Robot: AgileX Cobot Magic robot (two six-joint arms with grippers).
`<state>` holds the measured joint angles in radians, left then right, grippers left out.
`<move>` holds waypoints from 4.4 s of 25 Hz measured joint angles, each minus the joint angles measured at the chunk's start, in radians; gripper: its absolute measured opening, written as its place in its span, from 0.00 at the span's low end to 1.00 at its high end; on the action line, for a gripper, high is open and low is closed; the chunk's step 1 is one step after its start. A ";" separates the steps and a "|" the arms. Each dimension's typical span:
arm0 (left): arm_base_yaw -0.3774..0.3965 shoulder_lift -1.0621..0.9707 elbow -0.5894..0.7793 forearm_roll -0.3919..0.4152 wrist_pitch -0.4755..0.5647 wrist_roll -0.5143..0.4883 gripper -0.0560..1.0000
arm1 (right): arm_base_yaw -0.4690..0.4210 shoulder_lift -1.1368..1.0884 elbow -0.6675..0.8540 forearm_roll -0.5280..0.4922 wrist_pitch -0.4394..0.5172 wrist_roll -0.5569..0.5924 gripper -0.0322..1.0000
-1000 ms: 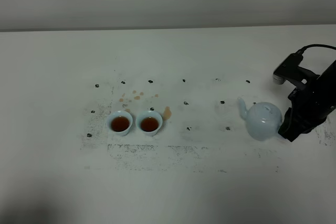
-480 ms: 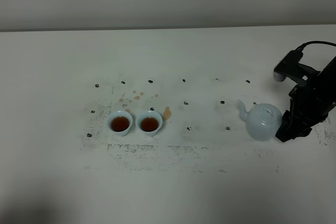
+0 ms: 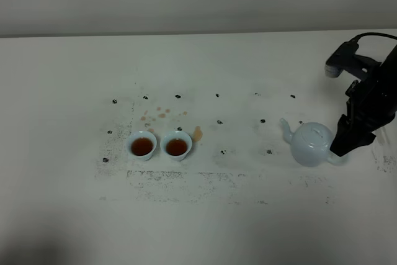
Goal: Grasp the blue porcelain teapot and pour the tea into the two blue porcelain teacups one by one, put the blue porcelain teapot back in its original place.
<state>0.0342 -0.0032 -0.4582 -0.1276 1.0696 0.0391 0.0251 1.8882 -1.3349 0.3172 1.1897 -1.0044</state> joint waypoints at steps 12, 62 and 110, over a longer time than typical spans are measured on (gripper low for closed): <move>0.000 0.000 0.000 0.000 0.000 0.000 0.77 | 0.000 0.000 -0.268 0.043 0.025 0.363 0.59; 0.000 0.000 0.000 0.000 0.000 0.000 0.77 | -0.019 -1.427 0.784 -0.241 -0.052 0.929 0.58; 0.000 0.000 0.000 0.000 0.000 0.000 0.77 | -0.019 -1.895 0.813 -0.238 -0.076 0.942 0.25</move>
<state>0.0342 -0.0032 -0.4582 -0.1276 1.0696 0.0391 0.0059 -0.0068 -0.5216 0.0789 1.1135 -0.0629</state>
